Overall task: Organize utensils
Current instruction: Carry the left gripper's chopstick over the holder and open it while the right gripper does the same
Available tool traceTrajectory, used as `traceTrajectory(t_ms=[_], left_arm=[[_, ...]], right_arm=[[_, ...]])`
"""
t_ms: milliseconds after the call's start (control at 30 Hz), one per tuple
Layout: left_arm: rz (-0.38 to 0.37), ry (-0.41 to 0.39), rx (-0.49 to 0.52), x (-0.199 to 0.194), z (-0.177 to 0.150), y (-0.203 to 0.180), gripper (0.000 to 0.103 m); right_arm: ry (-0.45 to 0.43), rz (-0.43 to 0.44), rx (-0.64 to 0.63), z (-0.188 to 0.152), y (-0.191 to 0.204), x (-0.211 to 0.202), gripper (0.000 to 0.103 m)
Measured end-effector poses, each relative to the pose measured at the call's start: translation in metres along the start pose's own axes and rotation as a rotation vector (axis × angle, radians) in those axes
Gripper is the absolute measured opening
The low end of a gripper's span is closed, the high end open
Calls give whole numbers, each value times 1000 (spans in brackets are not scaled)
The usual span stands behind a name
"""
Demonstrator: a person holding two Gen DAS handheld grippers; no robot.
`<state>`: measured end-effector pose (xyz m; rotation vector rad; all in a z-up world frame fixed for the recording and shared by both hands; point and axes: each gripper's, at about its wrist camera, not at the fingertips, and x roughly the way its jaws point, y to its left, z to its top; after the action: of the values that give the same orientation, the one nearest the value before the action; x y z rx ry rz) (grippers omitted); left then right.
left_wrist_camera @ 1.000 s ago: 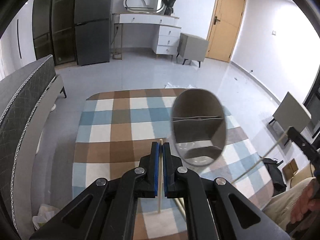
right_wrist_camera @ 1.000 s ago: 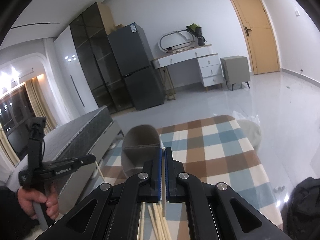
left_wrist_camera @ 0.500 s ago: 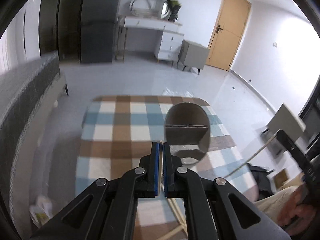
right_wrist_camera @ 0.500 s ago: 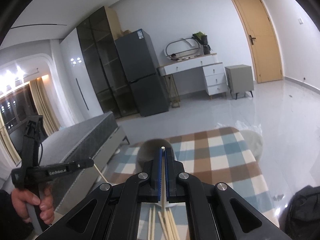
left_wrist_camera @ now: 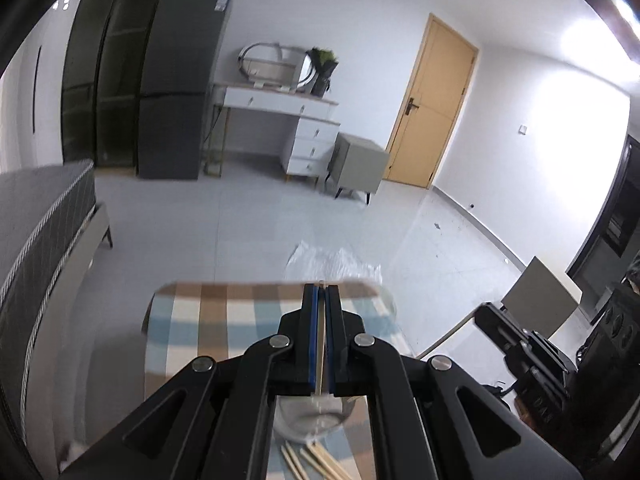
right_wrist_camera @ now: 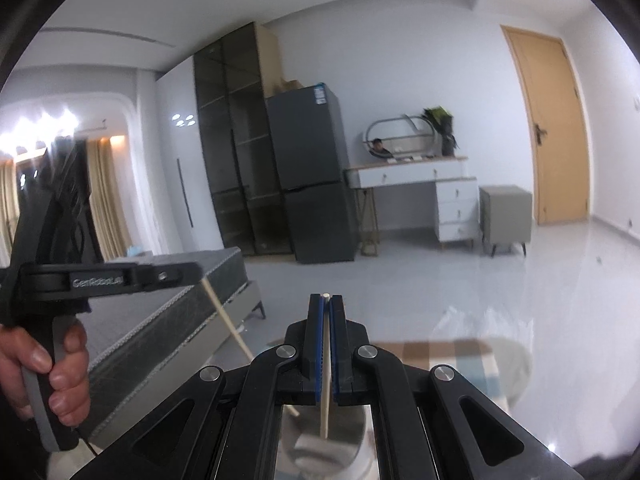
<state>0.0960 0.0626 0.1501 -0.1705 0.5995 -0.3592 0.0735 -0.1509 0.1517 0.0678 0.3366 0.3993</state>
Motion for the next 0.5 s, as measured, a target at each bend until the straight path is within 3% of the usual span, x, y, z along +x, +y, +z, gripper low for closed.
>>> traceTrajectory(t_ms=[200,500], left_arm=[[-19,23,14,40,5,3,0],[-60,135,38,91,-10,18,0]], right_arm=[[19,4,-52,4,-1,39,2],[124,41,-118,-30,-12,83,2]])
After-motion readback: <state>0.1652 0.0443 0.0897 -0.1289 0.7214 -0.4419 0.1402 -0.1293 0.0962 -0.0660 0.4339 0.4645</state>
